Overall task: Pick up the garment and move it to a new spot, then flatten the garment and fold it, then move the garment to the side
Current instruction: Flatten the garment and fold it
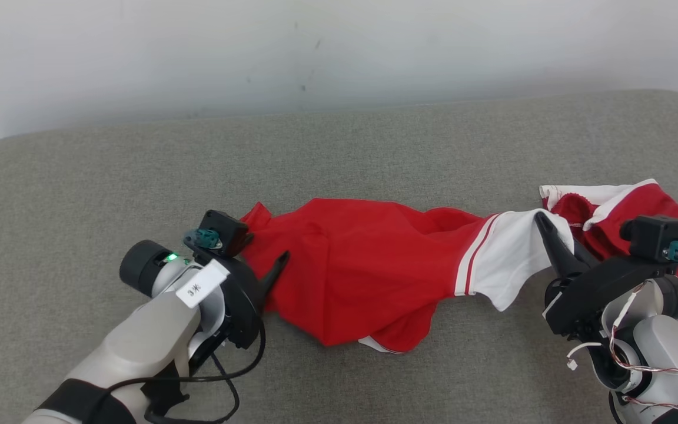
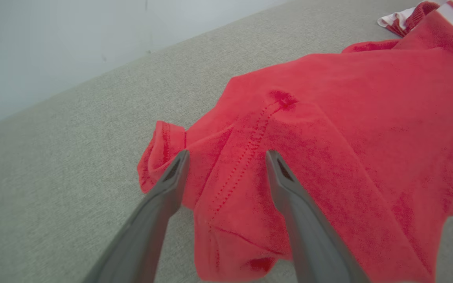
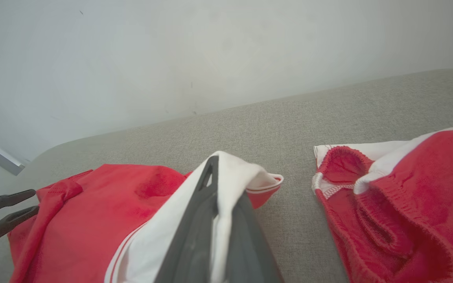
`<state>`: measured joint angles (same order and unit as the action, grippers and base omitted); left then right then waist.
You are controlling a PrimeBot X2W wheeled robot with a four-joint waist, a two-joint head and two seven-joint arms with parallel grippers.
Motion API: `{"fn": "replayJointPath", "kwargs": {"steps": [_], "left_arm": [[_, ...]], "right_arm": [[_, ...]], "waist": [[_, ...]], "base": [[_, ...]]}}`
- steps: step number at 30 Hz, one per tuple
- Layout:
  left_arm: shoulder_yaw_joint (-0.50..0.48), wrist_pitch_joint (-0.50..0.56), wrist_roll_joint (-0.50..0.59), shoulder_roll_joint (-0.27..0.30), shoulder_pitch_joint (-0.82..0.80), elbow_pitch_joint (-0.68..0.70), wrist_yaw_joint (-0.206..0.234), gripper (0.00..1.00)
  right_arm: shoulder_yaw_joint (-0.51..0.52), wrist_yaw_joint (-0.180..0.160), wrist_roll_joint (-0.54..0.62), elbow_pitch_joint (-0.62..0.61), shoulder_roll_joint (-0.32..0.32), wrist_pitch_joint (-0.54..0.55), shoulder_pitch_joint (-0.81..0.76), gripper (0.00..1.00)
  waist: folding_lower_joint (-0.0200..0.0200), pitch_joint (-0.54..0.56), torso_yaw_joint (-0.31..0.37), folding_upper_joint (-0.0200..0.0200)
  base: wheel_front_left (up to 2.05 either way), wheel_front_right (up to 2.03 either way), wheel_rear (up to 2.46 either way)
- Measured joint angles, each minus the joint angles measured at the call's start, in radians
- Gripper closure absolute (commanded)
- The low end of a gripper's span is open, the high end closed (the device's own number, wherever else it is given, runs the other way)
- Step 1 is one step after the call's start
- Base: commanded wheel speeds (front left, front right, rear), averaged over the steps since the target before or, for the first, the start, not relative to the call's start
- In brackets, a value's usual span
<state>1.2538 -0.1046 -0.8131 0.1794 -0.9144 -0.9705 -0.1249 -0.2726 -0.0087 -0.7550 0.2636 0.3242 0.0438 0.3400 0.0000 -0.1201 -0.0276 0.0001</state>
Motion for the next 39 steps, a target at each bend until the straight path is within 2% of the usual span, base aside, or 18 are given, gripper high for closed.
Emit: {"fn": "replayJointPath", "kwargs": {"steps": [15,23,25,26,27,28,34,39], "left_arm": [[0.015,0.107,-0.140,0.008,0.023,0.019,0.000,0.00],[0.024,0.157,-0.176,0.020,0.033,0.040,0.000,0.00],[0.025,0.162,-0.201,0.023,0.033,0.050,0.000,0.56],[0.026,0.163,-0.201,0.025,0.033,0.055,0.000,0.69],[0.027,0.163,-0.202,0.026,0.033,0.060,0.000,0.89],[0.027,0.163,-0.205,0.027,0.032,0.064,0.000,1.00],[0.030,0.155,-0.213,0.036,0.024,0.081,0.000,1.00],[-0.003,0.080,-0.252,0.064,0.002,0.077,0.000,1.00]], "right_arm": [[-0.004,0.000,0.000,-0.001,-0.001,-0.001,-0.001,1.00],[-0.004,0.000,0.000,-0.004,0.000,0.000,-0.001,1.00],[-0.005,0.000,0.000,-0.005,0.000,0.000,-0.001,1.00],[-0.005,0.000,0.000,-0.006,0.000,0.000,-0.001,1.00],[-0.004,0.000,0.000,-0.007,0.001,0.000,-0.001,1.00],[-0.004,0.000,0.000,-0.007,0.002,0.000,-0.001,1.00],[0.004,-0.001,0.000,-0.009,0.008,0.000,-0.002,1.00],[0.014,-0.001,-0.001,-0.007,0.006,-0.012,-0.002,1.00]], "waist": [[0.0000,0.011,-0.027,0.0000],[0.0000,0.009,-0.023,0.0000],[0.0000,0.008,-0.021,0.0000],[0.0000,0.008,-0.021,0.0000],[0.0000,0.007,-0.020,0.0000],[0.0000,0.007,-0.019,0.0000],[0.0000,0.005,-0.022,0.0000],[0.0000,0.008,-0.036,0.0000]], "base": [[0.00,0.00,0.00],[0.00,0.00,0.00],[0.00,0.00,0.00],[0.00,0.00,0.00],[0.00,0.00,0.00],[0.00,0.00,0.00],[0.00,0.00,0.00],[0.00,0.00,0.00]]}}
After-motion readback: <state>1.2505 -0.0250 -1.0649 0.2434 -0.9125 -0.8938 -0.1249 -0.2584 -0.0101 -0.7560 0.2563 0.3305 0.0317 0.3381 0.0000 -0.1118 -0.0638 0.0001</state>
